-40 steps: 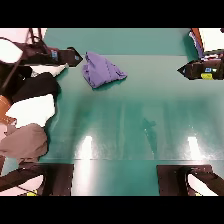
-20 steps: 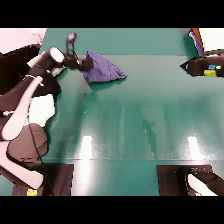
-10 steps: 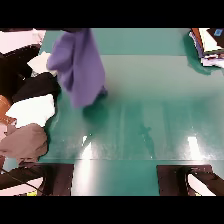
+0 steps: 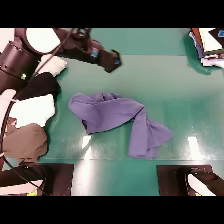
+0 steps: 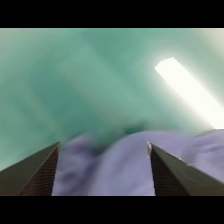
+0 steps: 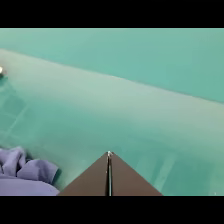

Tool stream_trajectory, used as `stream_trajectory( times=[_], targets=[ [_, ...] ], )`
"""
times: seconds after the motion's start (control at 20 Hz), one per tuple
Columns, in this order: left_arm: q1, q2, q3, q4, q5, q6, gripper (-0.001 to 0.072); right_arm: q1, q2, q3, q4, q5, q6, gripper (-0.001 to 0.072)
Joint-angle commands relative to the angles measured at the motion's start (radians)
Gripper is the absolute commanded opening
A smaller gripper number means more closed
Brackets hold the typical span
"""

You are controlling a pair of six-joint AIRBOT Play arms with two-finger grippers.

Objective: Fold the shirts.

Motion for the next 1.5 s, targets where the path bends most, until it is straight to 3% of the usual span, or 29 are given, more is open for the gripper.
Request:
stream_trajectory(
  times=[0.0, 0.2, 0.3, 0.45, 0.75, 0.8, 0.9, 1.1, 1.35, 1.4, 1.45],
  targets=[
    [0.193, -0.006, -0.087, 0.050, -0.125, -0.044, 0.0641, 0.000, -0.001, 0.002, 0.003, 0.024, 0.001, 0.0017],
    [0.380, -0.010, -0.400, 0.042, -0.057, -0.041, 0.0641, 0.000, -0.003, 0.001, 0.003, 0.026, 0.001, 0.0017],
    [0.431, -0.039, -0.512, 0.001, 0.006, 0.004, 0.0641, 0.000, -0.006, 0.001, 0.004, 0.028, 0.001, 0.0018],
    [0.456, -0.116, -0.549, -0.059, 0.036, 0.068, 0.0641, 0.000, -0.018, 0.001, 0.005, 0.064, 0.001, 0.0018],
    [0.430, -0.186, -0.548, -0.134, 0.083, 0.116, 0.0636, 0.000, -0.053, 0.000, 0.010, 0.125, 0.002, 0.0018],
    [0.425, -0.187, -0.548, -0.134, 0.086, 0.116, 0.0457, 0.000, -0.064, 0.000, 0.011, 0.140, 0.001, 0.0018],
    [0.425, -0.182, -0.537, -0.137, 0.089, 0.104, 0.0014, 0.000, -0.082, 0.000, 0.002, 0.187, 0.001, 0.0018],
    [0.475, -0.092, -0.441, -0.132, 0.072, 0.105, 0.0020, -0.001, -0.085, -0.072, -0.039, 0.298, 0.015, 0.0017],
    [0.563, 0.025, -0.364, -0.132, 0.068, 0.107, 0.0021, -0.158, 0.061, -0.536, -0.049, 0.257, 0.039, 0.0019],
    [0.571, 0.031, -0.364, -0.132, 0.060, 0.108, 0.0021, -0.213, 0.084, -0.645, -0.037, 0.259, 0.039, 0.0115],
    [0.574, 0.032, -0.364, -0.132, 0.048, 0.108, 0.0020, -0.262, 0.099, -0.751, 0.008, 0.267, 0.038, 0.0422]
  ],
)
